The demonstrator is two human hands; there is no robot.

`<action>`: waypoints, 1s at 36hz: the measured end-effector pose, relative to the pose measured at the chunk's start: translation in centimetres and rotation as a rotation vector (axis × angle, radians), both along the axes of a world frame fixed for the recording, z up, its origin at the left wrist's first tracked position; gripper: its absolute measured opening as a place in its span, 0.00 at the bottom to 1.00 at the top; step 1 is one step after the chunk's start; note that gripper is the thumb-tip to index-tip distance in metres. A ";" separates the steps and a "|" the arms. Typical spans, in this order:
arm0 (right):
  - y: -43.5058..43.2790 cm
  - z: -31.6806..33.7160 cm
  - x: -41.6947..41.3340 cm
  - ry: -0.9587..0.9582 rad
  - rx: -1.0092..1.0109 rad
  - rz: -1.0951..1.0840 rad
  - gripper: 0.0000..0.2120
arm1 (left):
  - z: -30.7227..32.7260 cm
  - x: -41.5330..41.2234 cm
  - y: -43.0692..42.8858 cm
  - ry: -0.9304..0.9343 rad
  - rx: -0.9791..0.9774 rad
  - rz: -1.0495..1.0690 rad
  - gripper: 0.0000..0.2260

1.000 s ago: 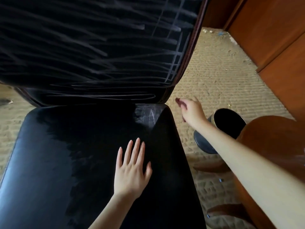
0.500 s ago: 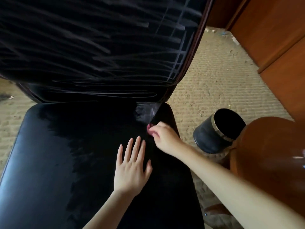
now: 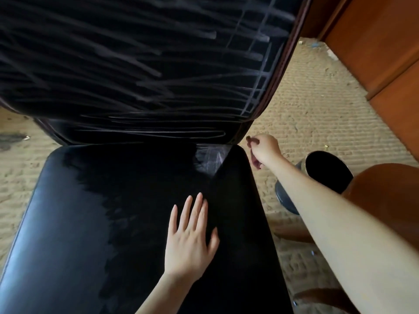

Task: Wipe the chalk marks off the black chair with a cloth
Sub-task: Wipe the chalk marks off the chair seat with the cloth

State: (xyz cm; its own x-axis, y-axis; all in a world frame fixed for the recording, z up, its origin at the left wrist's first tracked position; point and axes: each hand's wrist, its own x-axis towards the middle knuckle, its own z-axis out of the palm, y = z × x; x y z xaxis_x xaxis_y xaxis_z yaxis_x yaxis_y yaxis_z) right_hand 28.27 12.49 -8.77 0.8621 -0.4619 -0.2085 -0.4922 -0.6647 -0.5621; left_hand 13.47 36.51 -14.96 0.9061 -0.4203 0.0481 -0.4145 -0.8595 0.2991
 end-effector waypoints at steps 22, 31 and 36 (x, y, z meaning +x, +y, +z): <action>7.9 1.1 -7.5 0.088 0.018 0.784 0.11 | 0.1 0.0 0.1 0.004 -0.002 -0.005 0.28; 0.8 0.3 1.6 0.027 -0.147 0.167 0.14 | -0.2 0.0 0.0 0.001 -0.025 0.003 0.28; 2.6 -2.5 2.1 -0.002 -0.202 0.218 0.13 | -0.2 0.0 -0.1 -0.011 -0.039 0.007 0.28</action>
